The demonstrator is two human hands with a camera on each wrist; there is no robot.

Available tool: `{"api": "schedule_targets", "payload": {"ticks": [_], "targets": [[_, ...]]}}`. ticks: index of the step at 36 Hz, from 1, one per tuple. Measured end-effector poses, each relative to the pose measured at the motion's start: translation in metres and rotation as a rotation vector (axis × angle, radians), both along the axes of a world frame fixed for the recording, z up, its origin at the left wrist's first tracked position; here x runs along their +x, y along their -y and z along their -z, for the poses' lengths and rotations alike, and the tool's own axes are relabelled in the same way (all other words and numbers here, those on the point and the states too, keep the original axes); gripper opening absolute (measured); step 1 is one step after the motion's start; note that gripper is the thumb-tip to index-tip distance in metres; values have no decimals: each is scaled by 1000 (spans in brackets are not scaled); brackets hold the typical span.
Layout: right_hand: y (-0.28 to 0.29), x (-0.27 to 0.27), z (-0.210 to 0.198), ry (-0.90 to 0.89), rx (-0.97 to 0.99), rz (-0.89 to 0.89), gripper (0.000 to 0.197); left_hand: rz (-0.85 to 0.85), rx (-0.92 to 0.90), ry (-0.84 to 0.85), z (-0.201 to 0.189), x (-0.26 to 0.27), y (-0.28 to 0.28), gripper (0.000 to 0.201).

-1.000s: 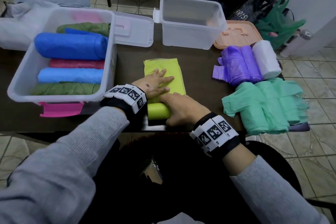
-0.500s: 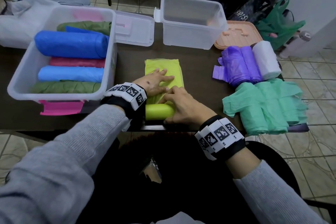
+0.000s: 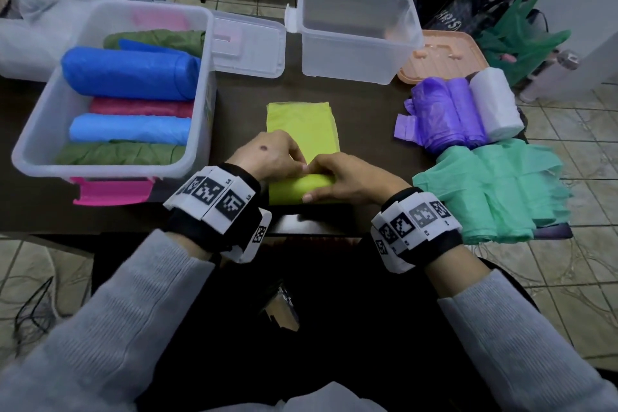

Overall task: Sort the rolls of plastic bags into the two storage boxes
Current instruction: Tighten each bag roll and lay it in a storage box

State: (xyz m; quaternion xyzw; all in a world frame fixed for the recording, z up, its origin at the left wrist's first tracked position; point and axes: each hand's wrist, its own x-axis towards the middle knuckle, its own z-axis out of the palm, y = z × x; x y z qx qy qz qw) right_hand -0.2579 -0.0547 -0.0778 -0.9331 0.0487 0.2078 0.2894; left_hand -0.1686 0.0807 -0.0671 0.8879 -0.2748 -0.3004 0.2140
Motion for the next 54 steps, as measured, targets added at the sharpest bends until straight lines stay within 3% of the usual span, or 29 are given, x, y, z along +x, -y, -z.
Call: {"api": "schedule_targets", "payload": {"ticks": [5,9,13,17,22,31,41,46,52,54], "targets": [[1,-1,3,-1,-42,-12,49,98,-24,-30,0,0,-9,27],[-3,0,3,23,-226,-27,52,83,-44,-35,6,3,-10,23],[-6,-2,5,235,-366,16,58,60,-48,-7,12,5,-6,26],[-8,-7,3,344,-408,-47,46,13,-61,6,15,5,-4,28],[-15,-17,3,273,-413,-42,55,-39,-103,19,16,5,-1,26],[-15,0,-3,186,-500,-67,38,19,-163,265,6,3,2,12],[2,32,-20,-79,-309,-32,43,90,2,305,1,-4,3,54],[12,34,-16,13,-231,53,50,82,32,307,1,-1,6,62],[8,30,-16,206,-396,15,33,50,27,238,2,6,10,57],[1,24,-14,236,-483,-30,37,47,15,211,1,8,12,48]]}}
